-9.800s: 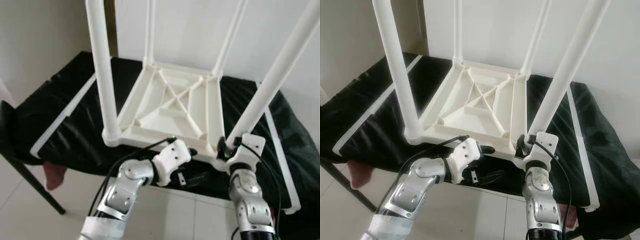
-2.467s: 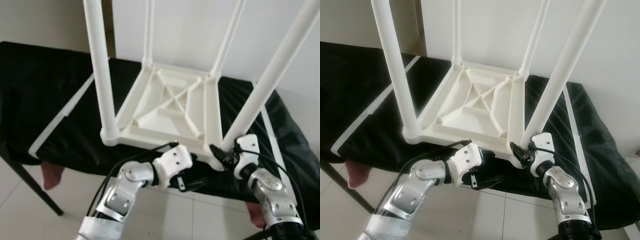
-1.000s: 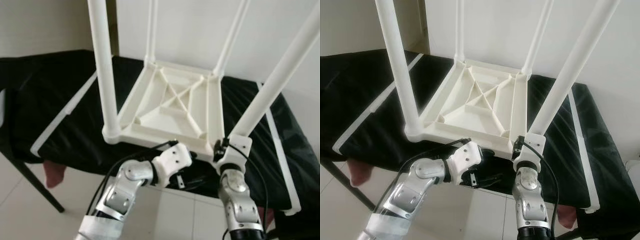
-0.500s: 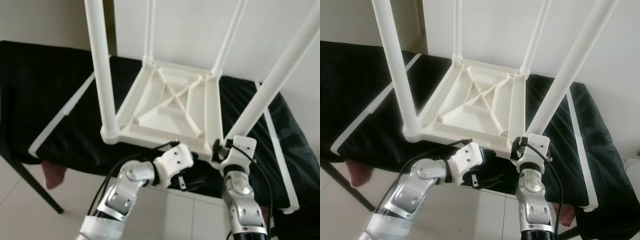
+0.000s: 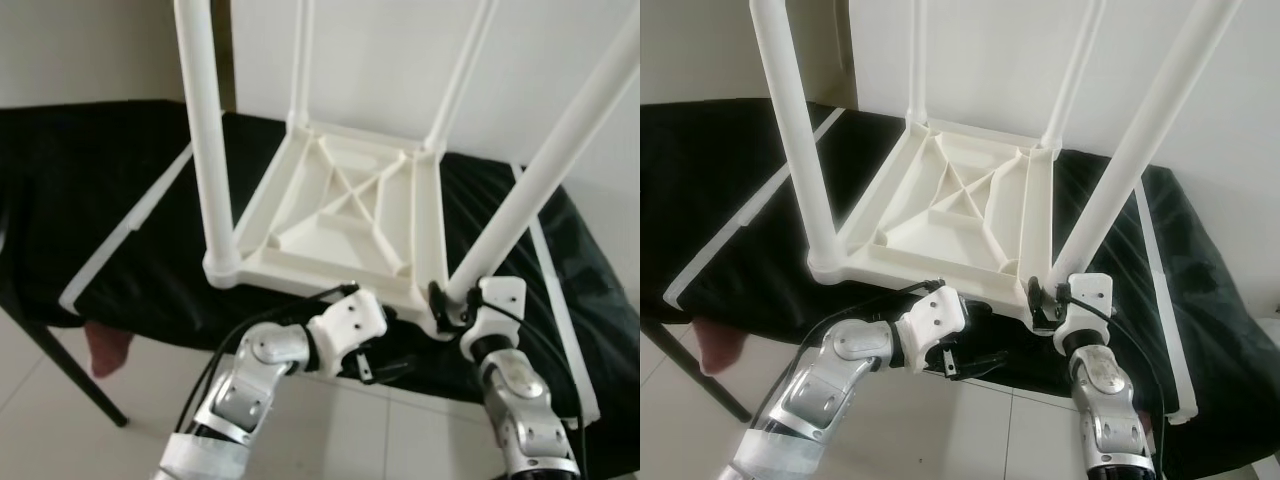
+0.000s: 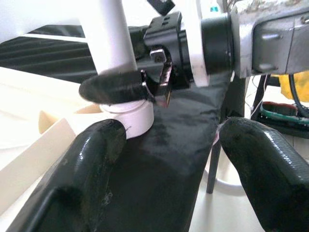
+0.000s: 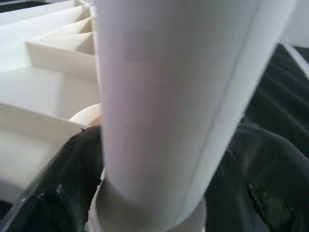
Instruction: Building children table
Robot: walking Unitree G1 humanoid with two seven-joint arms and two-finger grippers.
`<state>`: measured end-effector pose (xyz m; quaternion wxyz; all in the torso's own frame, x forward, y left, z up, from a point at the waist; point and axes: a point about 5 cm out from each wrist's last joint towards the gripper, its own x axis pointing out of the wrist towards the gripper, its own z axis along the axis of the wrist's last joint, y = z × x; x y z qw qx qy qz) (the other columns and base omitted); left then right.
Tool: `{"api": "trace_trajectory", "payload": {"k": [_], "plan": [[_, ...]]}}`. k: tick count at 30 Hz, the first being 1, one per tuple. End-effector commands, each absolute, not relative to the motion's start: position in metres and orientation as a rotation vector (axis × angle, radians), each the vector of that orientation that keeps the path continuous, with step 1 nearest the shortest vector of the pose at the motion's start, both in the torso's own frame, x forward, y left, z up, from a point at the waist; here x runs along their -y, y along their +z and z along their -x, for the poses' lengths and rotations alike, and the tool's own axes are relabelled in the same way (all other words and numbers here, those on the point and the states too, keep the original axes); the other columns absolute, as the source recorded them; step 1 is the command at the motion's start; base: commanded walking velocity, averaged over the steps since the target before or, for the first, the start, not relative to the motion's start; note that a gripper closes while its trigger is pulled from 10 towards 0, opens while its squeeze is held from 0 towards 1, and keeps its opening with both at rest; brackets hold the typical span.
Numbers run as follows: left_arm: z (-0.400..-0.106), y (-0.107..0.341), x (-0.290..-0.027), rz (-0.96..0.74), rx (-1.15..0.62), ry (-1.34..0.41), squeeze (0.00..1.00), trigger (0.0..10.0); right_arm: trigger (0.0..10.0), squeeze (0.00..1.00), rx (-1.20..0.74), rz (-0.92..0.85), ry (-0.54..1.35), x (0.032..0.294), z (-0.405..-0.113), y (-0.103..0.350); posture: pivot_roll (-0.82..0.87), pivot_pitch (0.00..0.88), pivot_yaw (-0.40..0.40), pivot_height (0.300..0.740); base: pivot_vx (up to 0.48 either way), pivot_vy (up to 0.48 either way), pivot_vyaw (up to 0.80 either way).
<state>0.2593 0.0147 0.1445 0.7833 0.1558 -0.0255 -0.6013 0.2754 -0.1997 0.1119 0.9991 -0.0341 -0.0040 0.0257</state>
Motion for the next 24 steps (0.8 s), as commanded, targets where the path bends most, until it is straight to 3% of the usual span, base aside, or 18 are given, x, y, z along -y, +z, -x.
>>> {"api": "trace_trajectory", "payload": {"k": [1, 12, 13, 14, 15, 16, 17, 24], "plan": [[-0.265, 0.141, -0.015, -0.328, 0.056, -1.178, 0.0, 10.0, 10.0, 0.0, 0.005, 0.06, 0.067, 0.203, -0.277, 0.111, 0.03, 0.0, -0.089, 0.74, 0.0, 0.0, 0.0], [-0.271, 0.125, -0.024, -0.34, -0.002, -1.114, 0.0, 10.0, 10.0, 0.0, 0.005, 0.106, 0.223, 0.204, -0.285, 0.112, 0.03, 0.011, -0.088, 0.74, 0.0, 0.0, 0.0], [-0.273, 0.126, -0.026, -0.345, -0.005, -1.096, 0.0, 10.0, 9.3, 0.0, -0.001, 0.122, 0.257, 0.204, -0.286, 0.111, 0.03, 0.011, -0.088, 0.74, 0.0, 0.0, 0.0], [-0.273, 0.126, -0.026, -0.345, -0.005, -1.096, 0.0, 10.0, 9.3, 0.0, -0.001, 0.122, 0.257, 0.204, -0.286, 0.111, 0.03, 0.011, -0.088, 0.74, 0.0, 0.0, 0.0], [-0.275, 0.126, -0.028, -0.349, -0.005, -1.088, 0.0, 10.0, 3.8, 0.0, -0.016, 0.14, 0.276, 0.206, -0.287, 0.108, 0.04, 0.01, -0.089, 0.74, 0.0, 0.0, 0.0], [-0.276, 0.127, -0.028, -0.351, -0.005, -1.086, 0.0, 10.0, 3.8, 0.0, -0.026, 0.15, 0.284, 0.208, -0.288, 0.106, 0.04, 0.01, -0.089, 0.74, 0.0, 0.0, 0.0], [-0.276, 0.128, -0.028, -0.356, -0.001, -1.085, 0.0, 10.0, 0.0, 0.0, -0.035, 0.149, 0.296, 0.209, -0.288, 0.104, 0.04, 0.009, -0.088, 0.74, 0.0, 0.0, 0.0], [-0.276, 0.127, -0.029, -0.365, 0.006, -1.086, 0.0, 10.0, 0.0, 0.0, -0.047, 0.144, 0.329, 0.209, -0.289, 0.1, 0.04, 0.006, -0.085, 0.74, 0.0, 0.0, 0.0]]}}
